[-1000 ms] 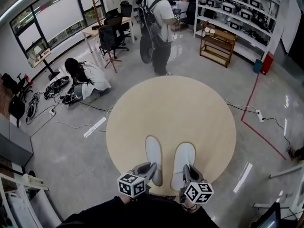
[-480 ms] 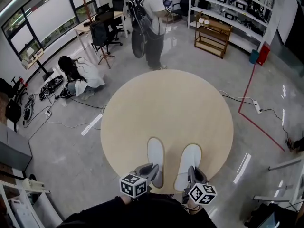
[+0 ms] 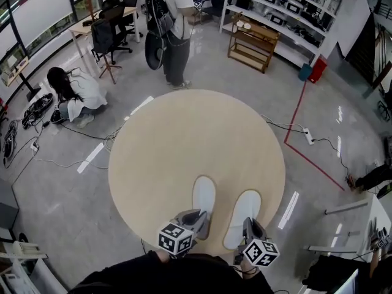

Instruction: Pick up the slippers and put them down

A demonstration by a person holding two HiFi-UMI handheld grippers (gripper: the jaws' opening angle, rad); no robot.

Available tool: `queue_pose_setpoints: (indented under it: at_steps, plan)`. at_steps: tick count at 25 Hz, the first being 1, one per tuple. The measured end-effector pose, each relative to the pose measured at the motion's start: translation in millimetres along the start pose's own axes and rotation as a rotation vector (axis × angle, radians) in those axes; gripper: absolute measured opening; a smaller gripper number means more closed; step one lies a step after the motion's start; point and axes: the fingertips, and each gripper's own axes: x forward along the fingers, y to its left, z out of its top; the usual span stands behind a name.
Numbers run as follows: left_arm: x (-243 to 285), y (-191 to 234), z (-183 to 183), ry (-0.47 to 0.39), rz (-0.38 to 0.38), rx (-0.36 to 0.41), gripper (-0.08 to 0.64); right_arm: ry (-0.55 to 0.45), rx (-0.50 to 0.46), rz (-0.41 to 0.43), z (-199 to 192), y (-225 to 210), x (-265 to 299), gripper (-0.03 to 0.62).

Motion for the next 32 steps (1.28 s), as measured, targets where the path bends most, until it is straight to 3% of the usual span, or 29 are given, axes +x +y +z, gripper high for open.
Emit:
queue_pose_setpoints:
  at_steps: [7, 13, 17, 23, 32]
  plan:
    - [19.6, 15.0, 1.7, 0.06, -0.077, -0.026, 0.032, 0.017, 0.008, -0.072, -0.4, -0.1, 9.9, 0.026]
    - [43.7, 13.8, -9.8, 0.103, -0.056, -0.024, 0.032, 0.03, 0.033, -0.052, -2.9, -24.2, 28.9, 0.027]
    - [63.8, 13.2, -14.7, 0.12, -0.002, -0.025, 0.032, 0.08, 0.047, 0.024, -10.9, -35.4, 52.4, 0.026]
    - [93.4, -6.0, -15.8, 0.16, 0.15, -0.09, 0.032, 0.163, 0.083, 0.135, 9.4, -67.7, 74.5, 0.026]
    - [160.9, -14.3, -41.4, 0.203, 0.281, -0.113, 0.032, 0.212, 0.107, 0.187, 19.0, -156.2, 117.3, 0.026]
